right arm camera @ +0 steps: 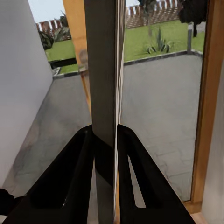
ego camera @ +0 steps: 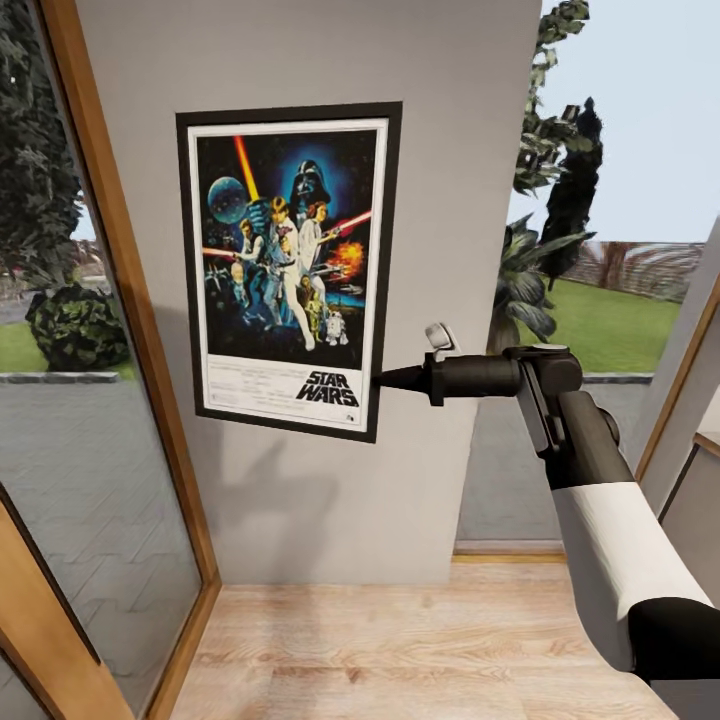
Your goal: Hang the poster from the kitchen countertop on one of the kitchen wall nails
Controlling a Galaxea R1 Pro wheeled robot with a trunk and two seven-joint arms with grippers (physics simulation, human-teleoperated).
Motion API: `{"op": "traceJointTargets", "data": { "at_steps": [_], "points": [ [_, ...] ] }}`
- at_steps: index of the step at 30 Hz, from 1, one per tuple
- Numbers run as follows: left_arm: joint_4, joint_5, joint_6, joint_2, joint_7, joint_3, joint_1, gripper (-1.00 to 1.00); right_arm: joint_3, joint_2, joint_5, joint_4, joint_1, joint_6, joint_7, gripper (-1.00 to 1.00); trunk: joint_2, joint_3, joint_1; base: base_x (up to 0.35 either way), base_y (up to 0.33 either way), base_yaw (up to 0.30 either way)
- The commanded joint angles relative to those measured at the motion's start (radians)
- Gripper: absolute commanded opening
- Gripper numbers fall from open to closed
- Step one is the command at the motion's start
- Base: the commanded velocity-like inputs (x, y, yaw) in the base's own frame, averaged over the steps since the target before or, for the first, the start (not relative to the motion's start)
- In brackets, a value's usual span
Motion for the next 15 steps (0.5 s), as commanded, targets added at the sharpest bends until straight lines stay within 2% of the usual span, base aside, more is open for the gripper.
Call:
{"op": "traceJointTargets", "data": {
  "at_steps": [1,8,15],
  "points": [
    [-0.003,0.000,0.006,0.000,-0.001,0.000,0.001,1.00,0.002,-0.001,-0.006,0.000,0.000,0.012,0.003,-1.00,-0.001,0.000,0.000,0.002,0.000,0.000],
    [-0.003,0.000,0.006,0.000,-0.001,0.001,0.001,1.00,0.004,-0.004,-0.006,0.027,0.001,-0.040,0.010,-1.00,-0.001,0.000,0.000,0.001,0.000,0.000],
    [-0.003,0.000,0.006,0.000,-0.001,0.001,0.001,1.00,0.002,-0.004,-0.005,0.043,0.001,-0.049,0.049,-1.00,-0.001,0.000,0.000,0.000,0.000,0.000]
  ]
}}
